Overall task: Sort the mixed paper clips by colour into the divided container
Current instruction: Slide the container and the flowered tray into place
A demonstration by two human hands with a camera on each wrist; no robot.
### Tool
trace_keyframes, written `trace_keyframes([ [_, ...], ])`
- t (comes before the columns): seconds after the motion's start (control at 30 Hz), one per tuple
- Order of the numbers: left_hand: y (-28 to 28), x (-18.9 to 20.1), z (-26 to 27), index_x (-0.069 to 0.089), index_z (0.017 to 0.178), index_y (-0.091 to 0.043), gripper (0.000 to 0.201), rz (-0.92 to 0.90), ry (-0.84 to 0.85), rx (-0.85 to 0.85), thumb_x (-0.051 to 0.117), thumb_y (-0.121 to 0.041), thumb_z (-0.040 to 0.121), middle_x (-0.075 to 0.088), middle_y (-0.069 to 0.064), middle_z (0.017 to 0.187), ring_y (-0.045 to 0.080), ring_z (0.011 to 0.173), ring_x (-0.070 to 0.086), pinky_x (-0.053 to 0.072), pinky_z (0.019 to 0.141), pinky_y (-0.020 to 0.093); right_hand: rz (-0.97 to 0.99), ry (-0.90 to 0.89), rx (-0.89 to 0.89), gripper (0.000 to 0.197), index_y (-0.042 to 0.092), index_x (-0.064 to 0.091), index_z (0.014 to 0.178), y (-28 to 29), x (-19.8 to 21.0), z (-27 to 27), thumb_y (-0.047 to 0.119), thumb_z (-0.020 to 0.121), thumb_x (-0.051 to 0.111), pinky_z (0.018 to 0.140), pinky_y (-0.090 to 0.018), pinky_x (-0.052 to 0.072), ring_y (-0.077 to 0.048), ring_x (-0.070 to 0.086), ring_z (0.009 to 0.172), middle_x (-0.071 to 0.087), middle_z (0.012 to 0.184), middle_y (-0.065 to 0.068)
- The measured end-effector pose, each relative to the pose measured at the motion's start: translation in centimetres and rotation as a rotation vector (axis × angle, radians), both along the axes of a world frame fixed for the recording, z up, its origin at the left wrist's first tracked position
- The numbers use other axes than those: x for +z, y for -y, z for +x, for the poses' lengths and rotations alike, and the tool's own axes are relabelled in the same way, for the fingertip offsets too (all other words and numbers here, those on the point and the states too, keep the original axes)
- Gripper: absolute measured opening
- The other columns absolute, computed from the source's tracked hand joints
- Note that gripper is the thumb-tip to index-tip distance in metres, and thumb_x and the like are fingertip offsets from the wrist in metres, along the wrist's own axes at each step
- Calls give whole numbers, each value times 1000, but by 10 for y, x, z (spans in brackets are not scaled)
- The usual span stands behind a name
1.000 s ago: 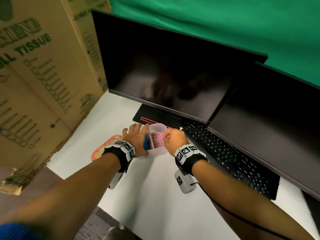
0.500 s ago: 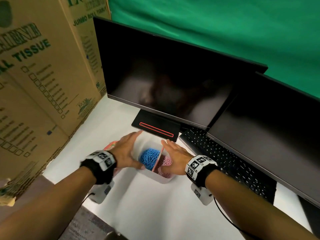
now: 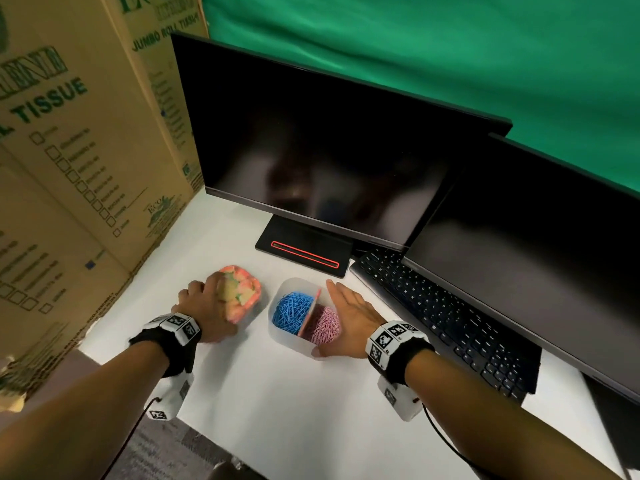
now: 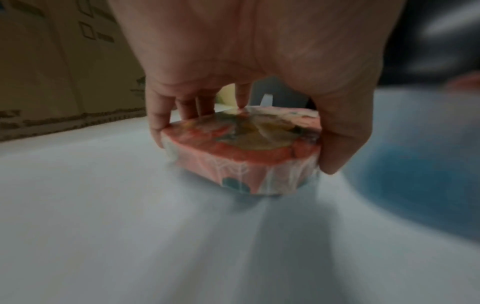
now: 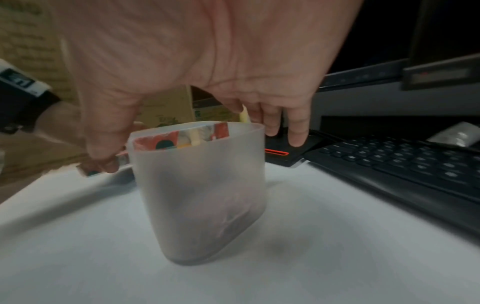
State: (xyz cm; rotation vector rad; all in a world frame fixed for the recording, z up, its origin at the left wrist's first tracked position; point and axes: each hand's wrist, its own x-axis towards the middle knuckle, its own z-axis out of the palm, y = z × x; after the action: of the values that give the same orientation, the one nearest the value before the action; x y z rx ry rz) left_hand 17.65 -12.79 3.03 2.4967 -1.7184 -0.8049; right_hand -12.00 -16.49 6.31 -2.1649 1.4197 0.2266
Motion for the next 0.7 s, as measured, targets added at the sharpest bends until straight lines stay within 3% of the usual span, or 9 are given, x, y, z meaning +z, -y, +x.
trace_keyframes([
  [0.1,12,24,-9,15,144,-35,121,-148,-160,-125,80,-43,43,35,8,135,36,124,37,41,100,45,-55,136,-114,119,28,0,152,0,3,-18,76,62,61,117,-43,22,-20,17,145,14,159,2],
  [0.17,22,43,-25,11,145,-38,123,-212,-200,-301,81,-41,44,32,4,136,31,124,35,40,102,44,-153,209,-166,110,29,7,152,0,3,-27,77,65,54,115,-43,26,-20,24,143,21,156,3],
  [0.27,34,60,-58,7,145,-42,124,-239,-119,-606,77,-43,42,31,-3,135,26,122,36,39,103,41,-241,279,-160,109,30,10,151,-2,10,-33,79,64,53,115,-43,26,-16,22,143,18,157,6],
  [0.4,44,65,-92,6,144,-43,120,-168,49,-901,71,-49,42,27,-9,138,23,126,31,37,106,42,-254,147,9,126,32,-1,151,-8,25,-25,80,52,62,118,-44,21,-19,13,147,4,161,3],
  [0.5,51,67,-100,10,143,-36,120,-88,110,-997,72,-51,42,26,-9,142,23,126,30,40,103,44,-215,32,46,136,31,-8,151,-12,23,-14,71,51,74,119,-42,17,-23,10,147,1,161,-4],
  [0.63,54,67,-100,15,143,-31,119,13,143,-1037,79,-48,45,31,-6,138,23,124,32,41,102,44,-183,-2,28,136,33,-10,148,-14,11,-5,64,49,78,110,-40,31,-25,33,134,29,147,-4],
  [0.7,54,64,-97,13,144,-32,119,45,140,-1012,83,-45,47,32,-3,134,23,122,33,42,101,42,-177,-5,13,133,32,-8,148,-15,6,-1,61,50,77,104,-38,36,-24,40,125,36,136,-1],
])
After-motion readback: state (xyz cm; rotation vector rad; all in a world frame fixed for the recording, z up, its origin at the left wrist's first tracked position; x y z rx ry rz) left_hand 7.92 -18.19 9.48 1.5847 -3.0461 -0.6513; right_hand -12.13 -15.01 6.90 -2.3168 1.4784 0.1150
